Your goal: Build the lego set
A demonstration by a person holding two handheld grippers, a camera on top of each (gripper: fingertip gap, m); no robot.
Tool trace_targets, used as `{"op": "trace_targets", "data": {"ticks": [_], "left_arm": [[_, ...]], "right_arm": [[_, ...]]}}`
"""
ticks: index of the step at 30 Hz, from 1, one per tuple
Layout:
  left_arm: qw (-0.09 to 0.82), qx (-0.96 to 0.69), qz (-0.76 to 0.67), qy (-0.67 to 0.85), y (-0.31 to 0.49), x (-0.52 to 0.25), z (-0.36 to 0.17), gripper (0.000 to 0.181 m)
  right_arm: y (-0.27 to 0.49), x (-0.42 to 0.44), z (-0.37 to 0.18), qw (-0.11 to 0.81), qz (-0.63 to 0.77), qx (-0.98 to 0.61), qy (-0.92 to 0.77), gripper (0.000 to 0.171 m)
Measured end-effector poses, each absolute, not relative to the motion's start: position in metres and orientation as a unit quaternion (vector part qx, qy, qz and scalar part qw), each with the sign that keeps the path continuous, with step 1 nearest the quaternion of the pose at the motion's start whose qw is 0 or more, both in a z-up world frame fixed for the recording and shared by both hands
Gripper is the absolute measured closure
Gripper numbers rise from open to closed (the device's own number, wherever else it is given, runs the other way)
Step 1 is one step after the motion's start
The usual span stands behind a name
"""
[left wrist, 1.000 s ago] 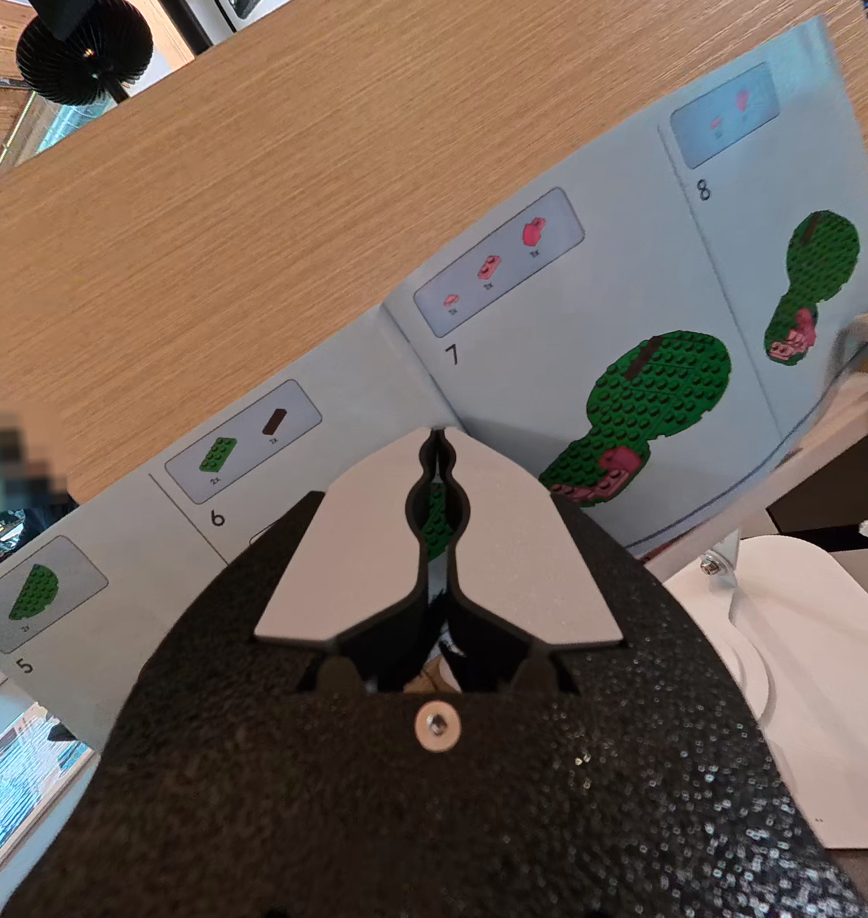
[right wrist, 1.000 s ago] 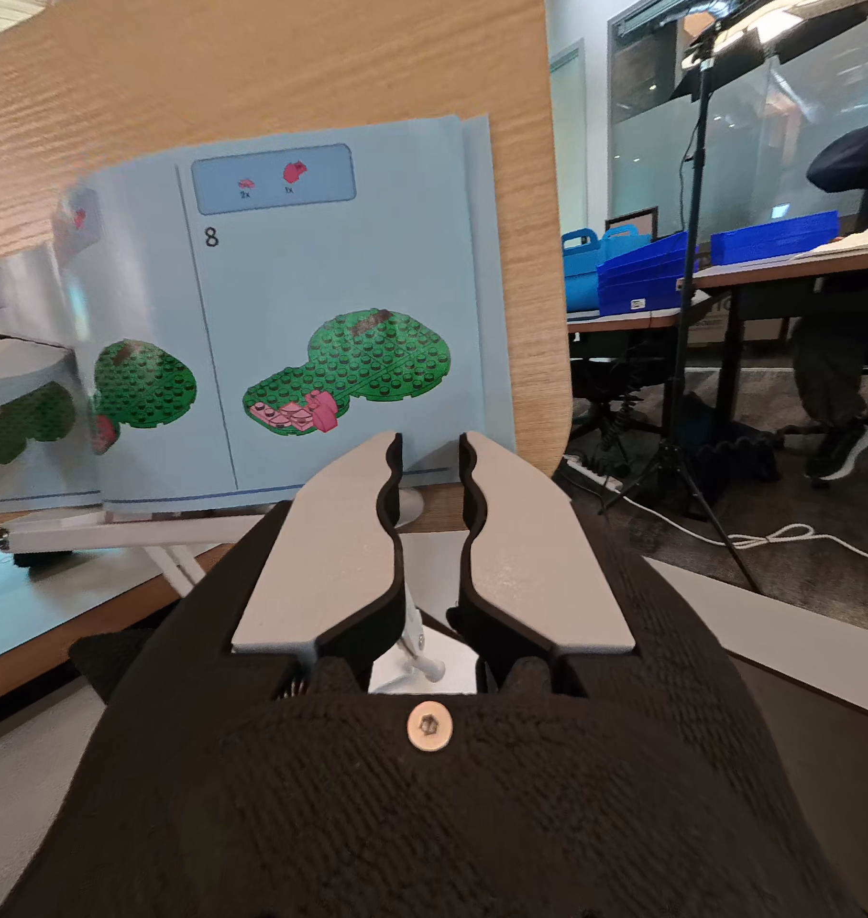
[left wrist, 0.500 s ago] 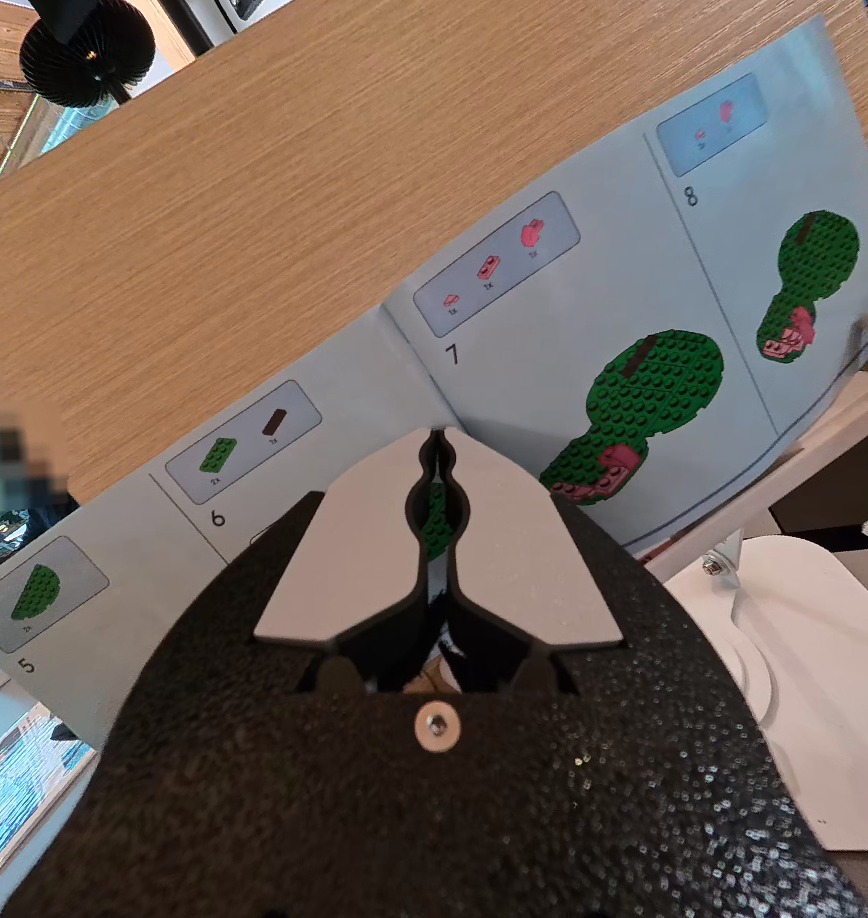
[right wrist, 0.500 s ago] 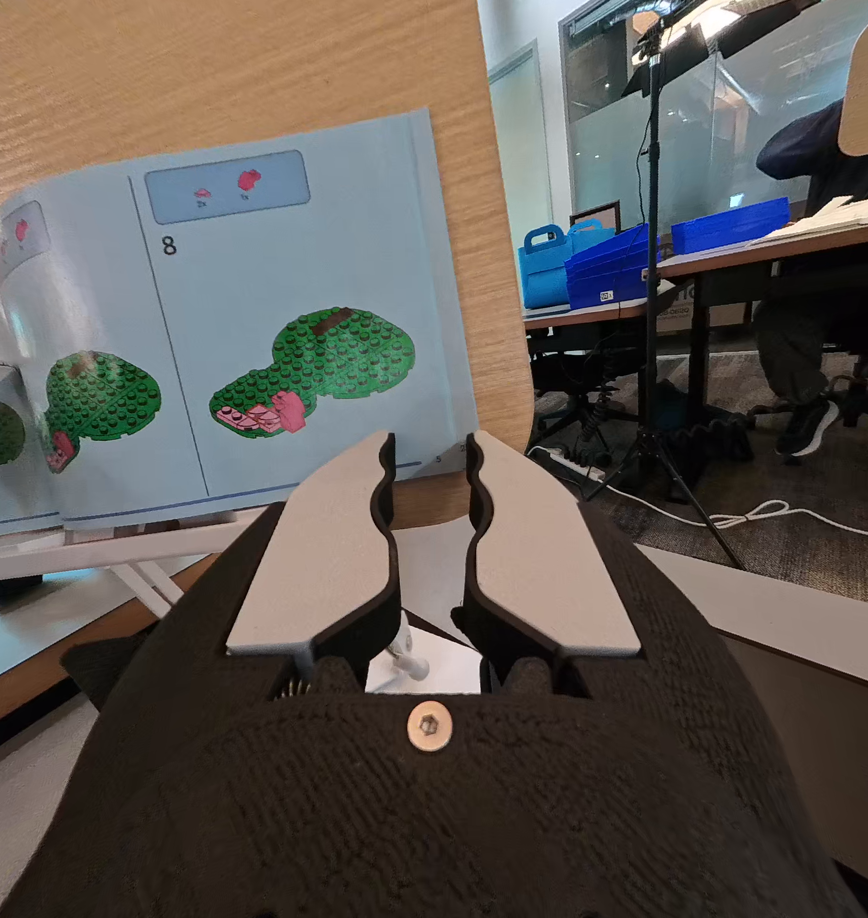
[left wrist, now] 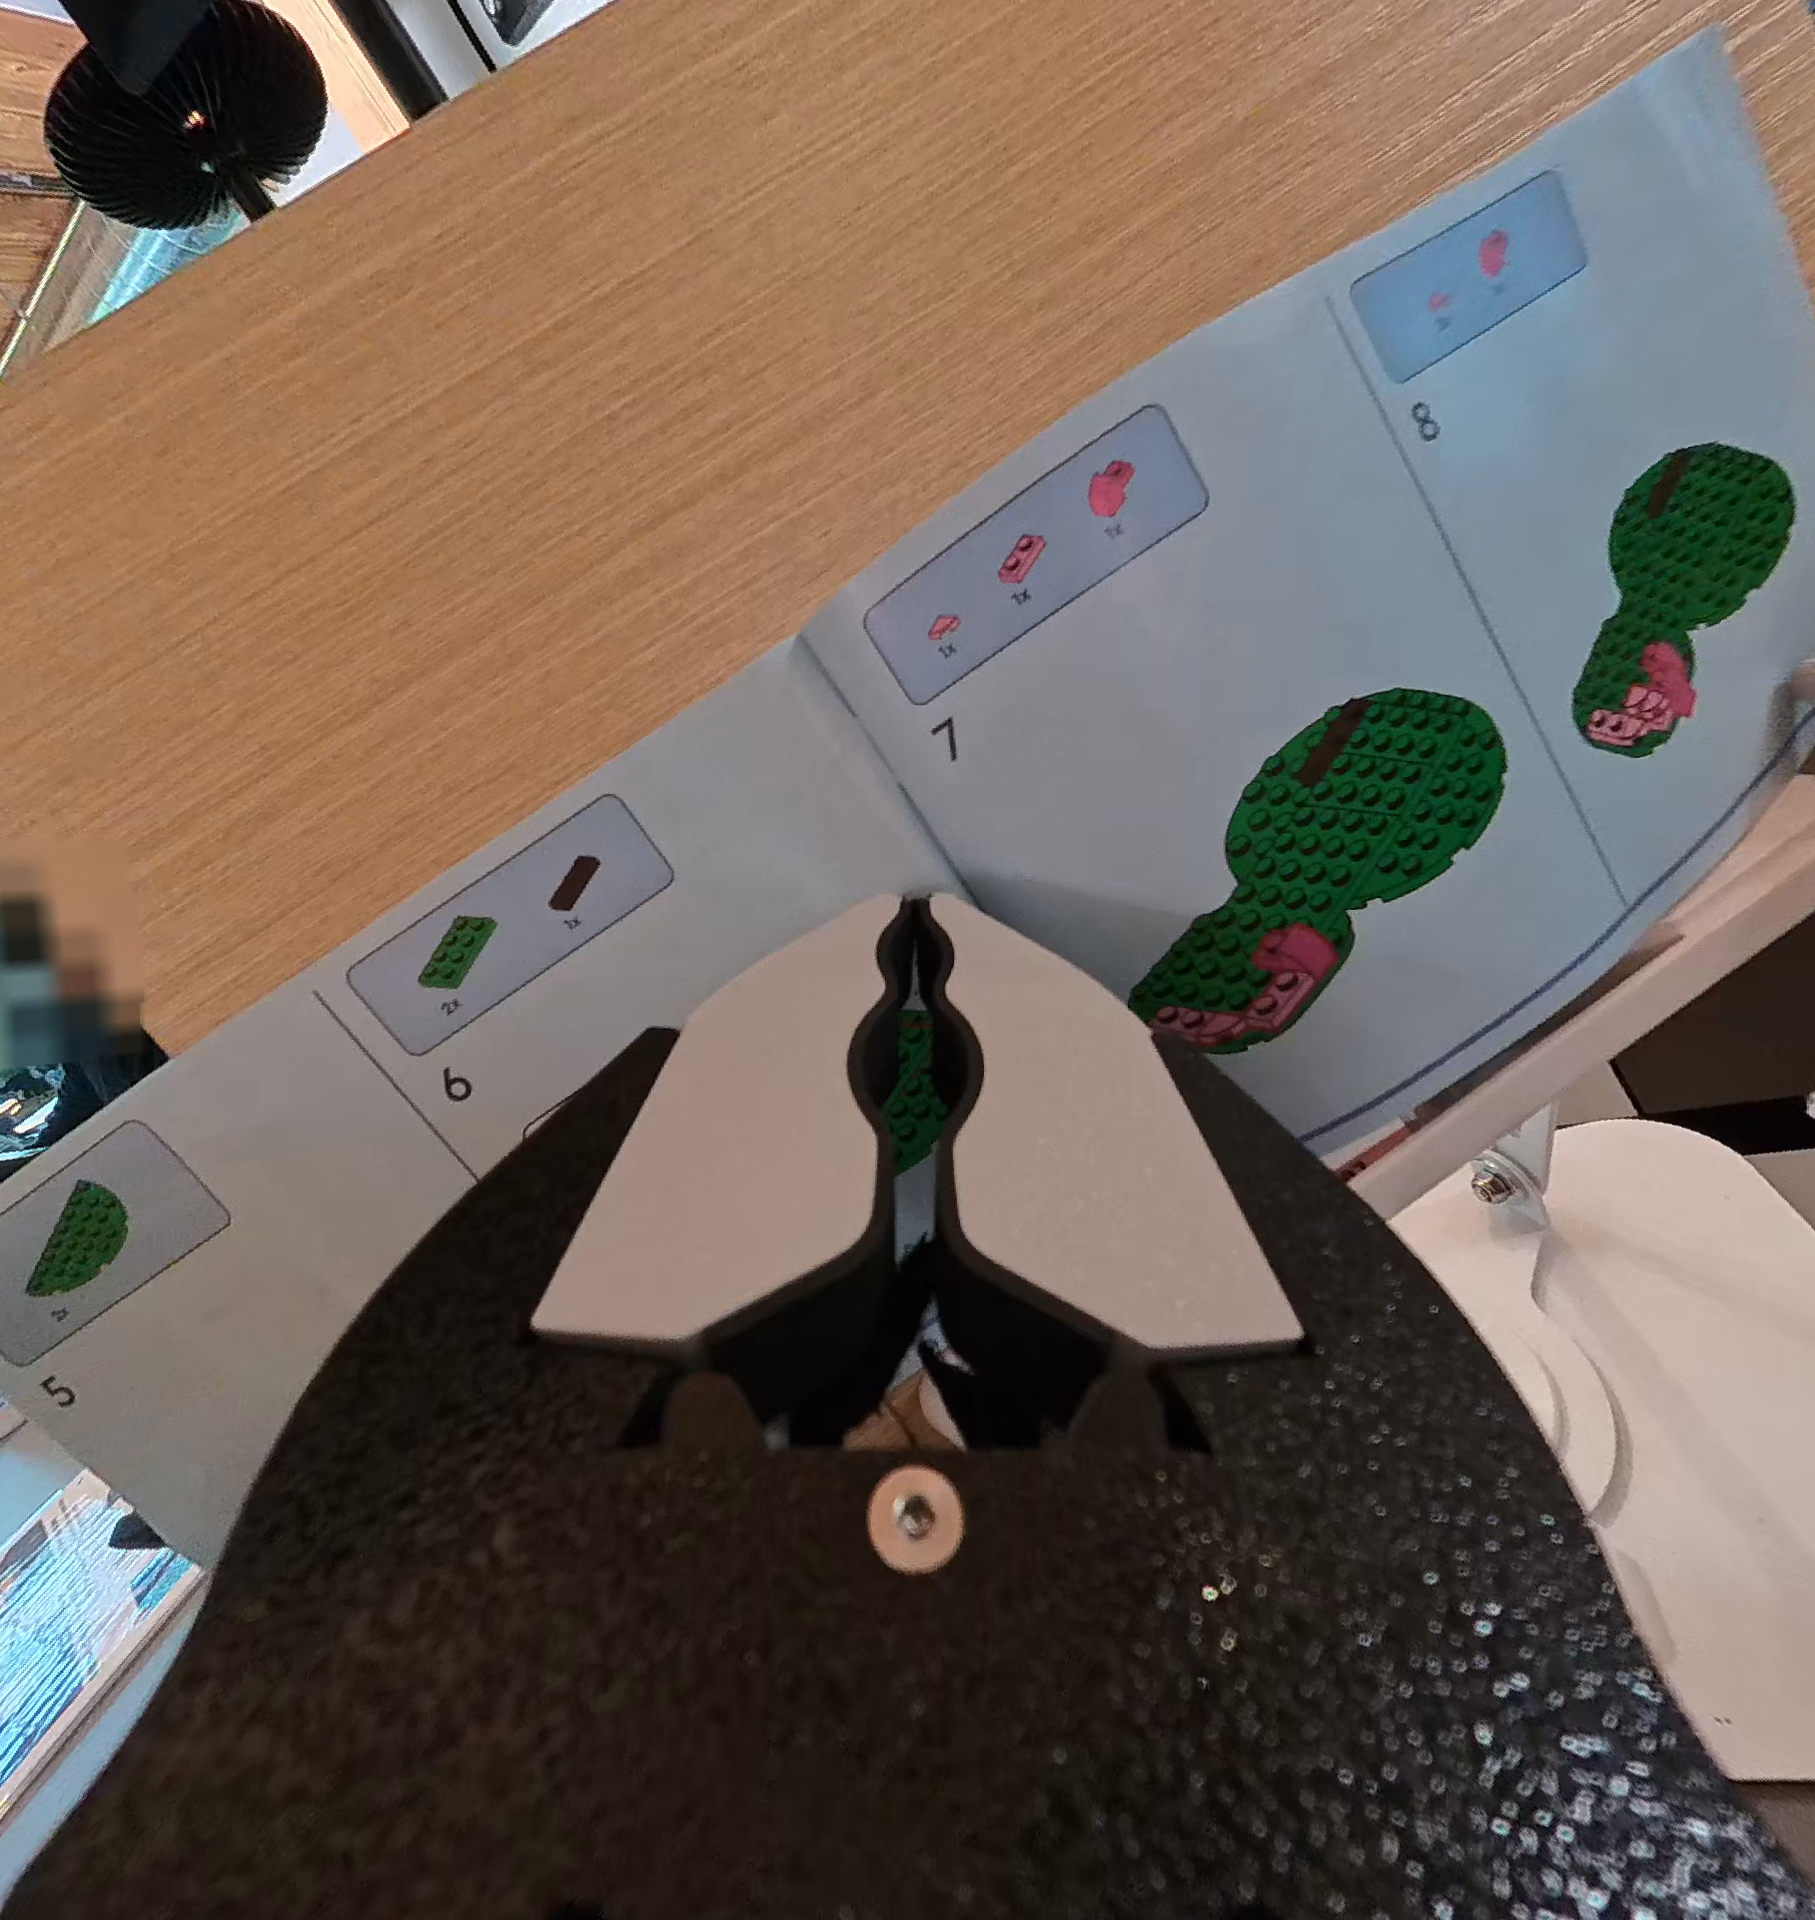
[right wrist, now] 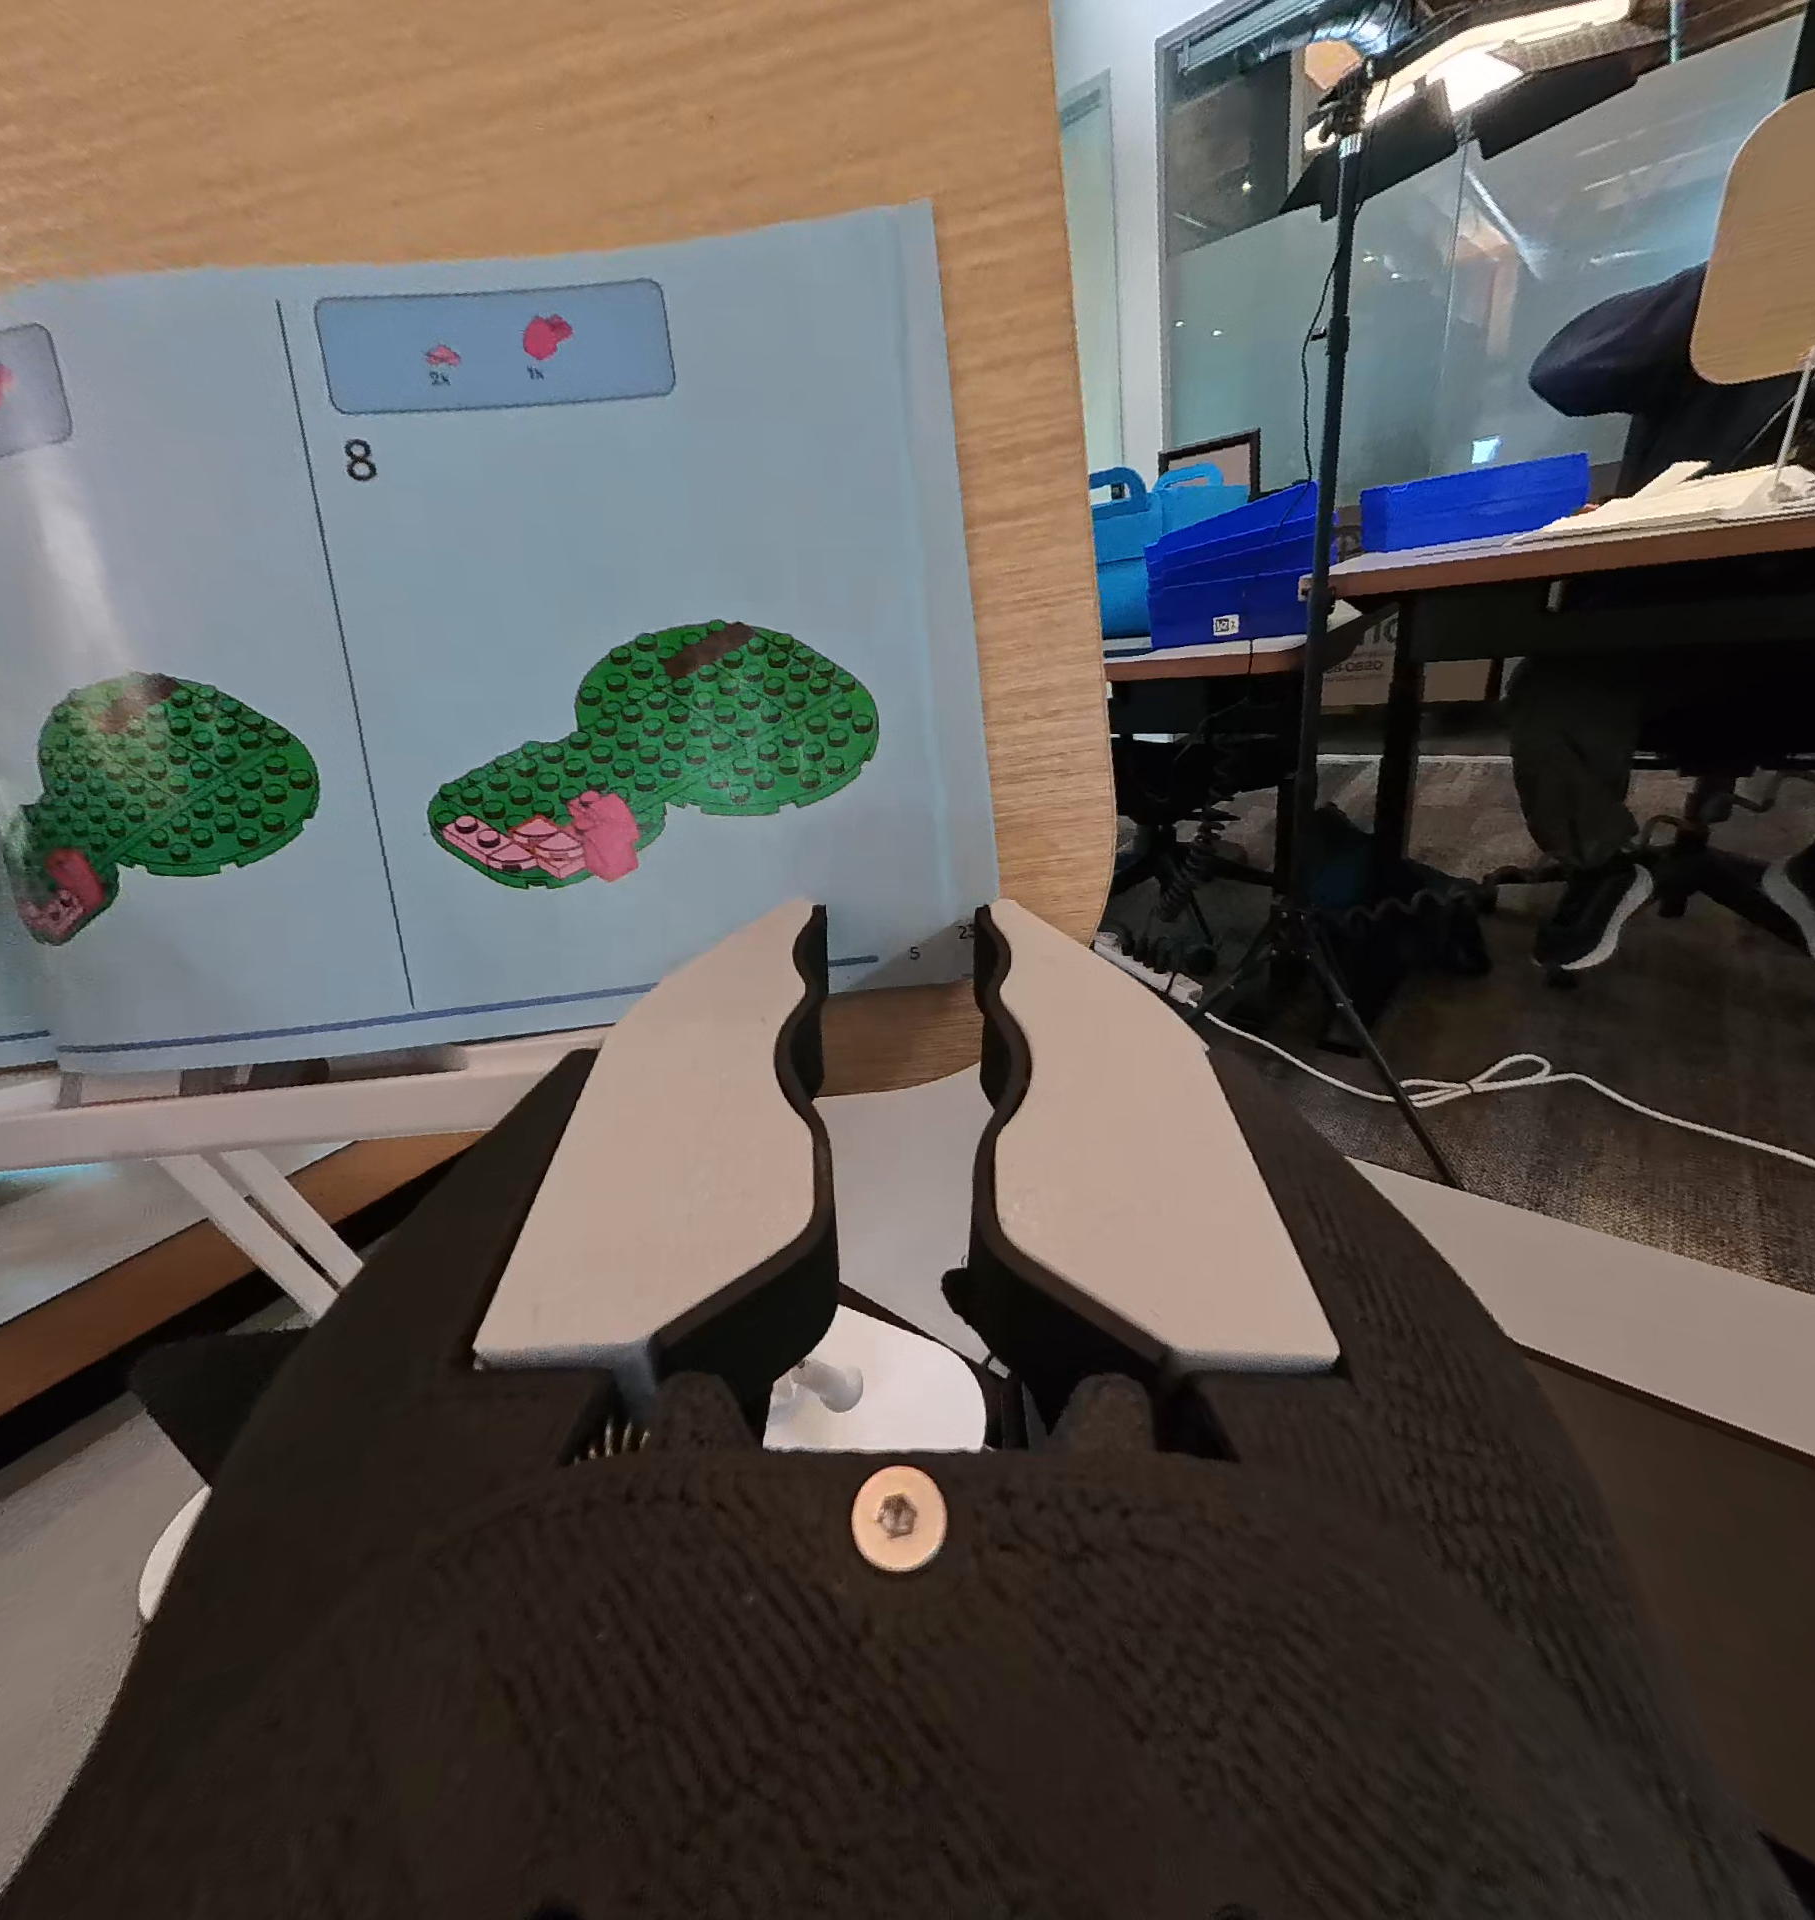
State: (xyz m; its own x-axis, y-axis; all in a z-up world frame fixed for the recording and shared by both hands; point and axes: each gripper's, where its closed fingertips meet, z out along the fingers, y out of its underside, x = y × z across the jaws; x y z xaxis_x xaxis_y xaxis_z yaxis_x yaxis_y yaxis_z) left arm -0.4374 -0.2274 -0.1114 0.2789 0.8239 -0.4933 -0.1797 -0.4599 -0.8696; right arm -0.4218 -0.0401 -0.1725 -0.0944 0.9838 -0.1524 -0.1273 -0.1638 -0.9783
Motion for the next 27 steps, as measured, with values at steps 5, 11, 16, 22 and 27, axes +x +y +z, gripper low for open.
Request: {"op": "trace_targets", "data": {"ticks": [5,11,16,22,27], "left_arm": [[0.457,-0.655,0.549,-0.245,-0.2274,-0.4375,-0.1115,0.181],[0.456,-0.655,0.550,-0.245,-0.2275,-0.4376,-0.1115,0.181],[0.454,-0.657,0.551,-0.243,-0.2265,-0.4378,-0.1123,0.181],[0.453,-0.657,0.551,-0.243,-0.2265,-0.4378,-0.1124,0.181],[0.453,-0.658,0.551,-0.243,-0.2264,-0.4376,-0.1125,0.181]], "right_arm": [[-0.0422,-0.4215,-0.1728,0.464,0.595,-0.478,-0.450,0.149],[-0.0410,-0.4223,-0.1738,0.483,0.573,-0.479,-0.458,0.154],[-0.0412,-0.4226,-0.1740,0.494,0.559,-0.479,-0.463,0.158],[-0.0434,-0.4218,-0.1732,0.488,0.566,-0.475,-0.464,0.171],[-0.0465,-0.4180,-0.1696,0.487,0.573,-0.460,-0.472,0.171]]}}
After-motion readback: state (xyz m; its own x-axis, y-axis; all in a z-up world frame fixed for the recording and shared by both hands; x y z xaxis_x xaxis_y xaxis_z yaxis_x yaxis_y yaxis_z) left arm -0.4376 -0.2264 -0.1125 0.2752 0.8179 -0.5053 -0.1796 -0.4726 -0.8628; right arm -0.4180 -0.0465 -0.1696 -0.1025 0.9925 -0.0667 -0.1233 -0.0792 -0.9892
